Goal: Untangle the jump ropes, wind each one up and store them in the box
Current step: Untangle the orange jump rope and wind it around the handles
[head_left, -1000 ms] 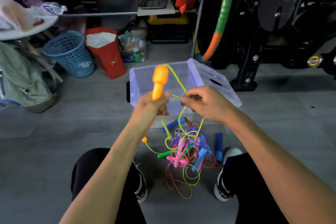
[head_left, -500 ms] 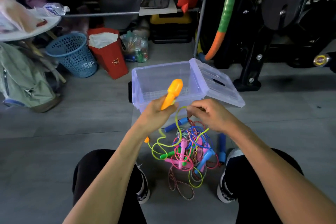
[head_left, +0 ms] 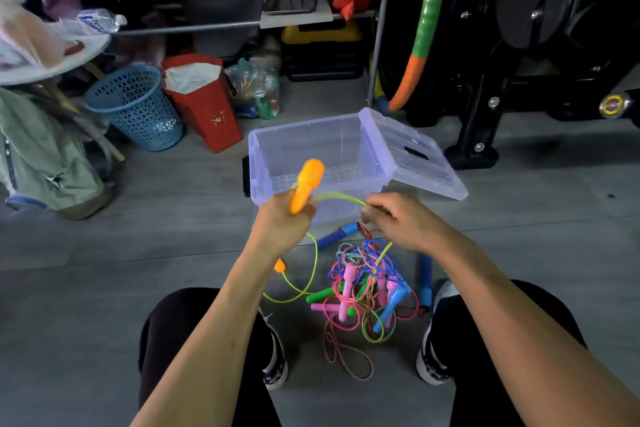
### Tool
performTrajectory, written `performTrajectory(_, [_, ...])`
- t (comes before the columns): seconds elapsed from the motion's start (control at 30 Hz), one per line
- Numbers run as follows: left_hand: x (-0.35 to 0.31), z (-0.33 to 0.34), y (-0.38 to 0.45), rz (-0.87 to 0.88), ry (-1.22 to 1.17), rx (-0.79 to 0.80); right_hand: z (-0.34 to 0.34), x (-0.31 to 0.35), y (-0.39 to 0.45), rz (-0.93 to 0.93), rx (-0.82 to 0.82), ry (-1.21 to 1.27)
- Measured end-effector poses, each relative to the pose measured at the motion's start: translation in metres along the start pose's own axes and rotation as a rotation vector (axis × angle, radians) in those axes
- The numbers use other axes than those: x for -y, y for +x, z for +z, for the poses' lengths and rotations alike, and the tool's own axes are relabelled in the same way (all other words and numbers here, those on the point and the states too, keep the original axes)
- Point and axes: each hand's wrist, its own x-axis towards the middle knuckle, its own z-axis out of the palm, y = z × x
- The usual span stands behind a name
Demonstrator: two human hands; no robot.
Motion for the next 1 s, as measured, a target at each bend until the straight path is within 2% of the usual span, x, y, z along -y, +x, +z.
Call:
performTrajectory(0.13, [-0.015, 0.004, -0.014, 0.196, -0.199, 0.296, 0.001, 0.018, -0.004, -0.179, -0.091, 0.157])
performTrajectory(0.17, [-0.017, 0.005, -0.017, 0.204, -0.230, 0.295, 0.003, 0.017, -0.003, -0.178, -0.113, 0.204])
performTrajectory(0.27, [-0.019, 0.002, -0.017, 0.123, -0.439, 0.044, 0.004, 0.007, 0.001, -0.055, -0.093, 0.248])
performTrajectory(0.33, [-0.017, -0.003, -0.013, 0.042, -0.622, -0.111, 0.004, -0.005, 0.004, 0.035, 0.042, 0.139])
performTrajectory(0.4, [-0.011, -0.010, -0.007, -0.044, -0.763, -0.191, 0.007, -0.015, 0.006, 0.119, 0.226, -0.005])
performTrajectory(0.43, [-0.006, -0.011, -0.004, -0.079, -0.745, -0.206, 0.007, -0.017, 0.006, 0.144, 0.281, -0.090])
performTrajectory(0.5, [0.002, -0.008, 0.001, -0.129, -0.480, -0.178, 0.005, -0.015, 0.007, 0.137, 0.259, -0.180])
performTrajectory(0.57, [0.006, -0.001, 0.000, -0.113, -0.098, -0.115, 0.002, -0.007, 0.004, 0.064, 0.119, -0.051])
performTrajectory(0.6, [0.005, 0.003, -0.002, -0.056, -0.015, -0.091, 0.000, -0.002, 0.002, 0.018, 0.044, 0.041])
performTrajectory(0.67, [-0.004, 0.008, -0.007, 0.110, -0.132, -0.008, -0.003, 0.007, -0.002, -0.052, -0.011, 0.122])
performTrajectory(0.73, [-0.012, 0.009, -0.011, 0.245, -0.277, 0.111, -0.002, 0.014, -0.006, -0.098, 0.019, 0.146])
performTrajectory(0.8, [-0.017, 0.010, -0.016, 0.292, -0.274, 0.198, -0.001, 0.018, -0.007, -0.115, 0.012, 0.180])
performTrajectory(0.87, [-0.017, 0.013, -0.019, 0.256, -0.229, 0.149, -0.001, 0.016, -0.006, -0.090, -0.043, 0.243])
performTrajectory(0.9, [-0.018, 0.013, -0.019, 0.210, -0.279, 0.089, -0.001, 0.012, -0.006, -0.065, -0.055, 0.266])
performTrajectory(1.0, [-0.017, -0.003, -0.012, 0.023, -0.647, -0.179, -0.005, -0.010, -0.006, 0.048, 0.031, 0.114])
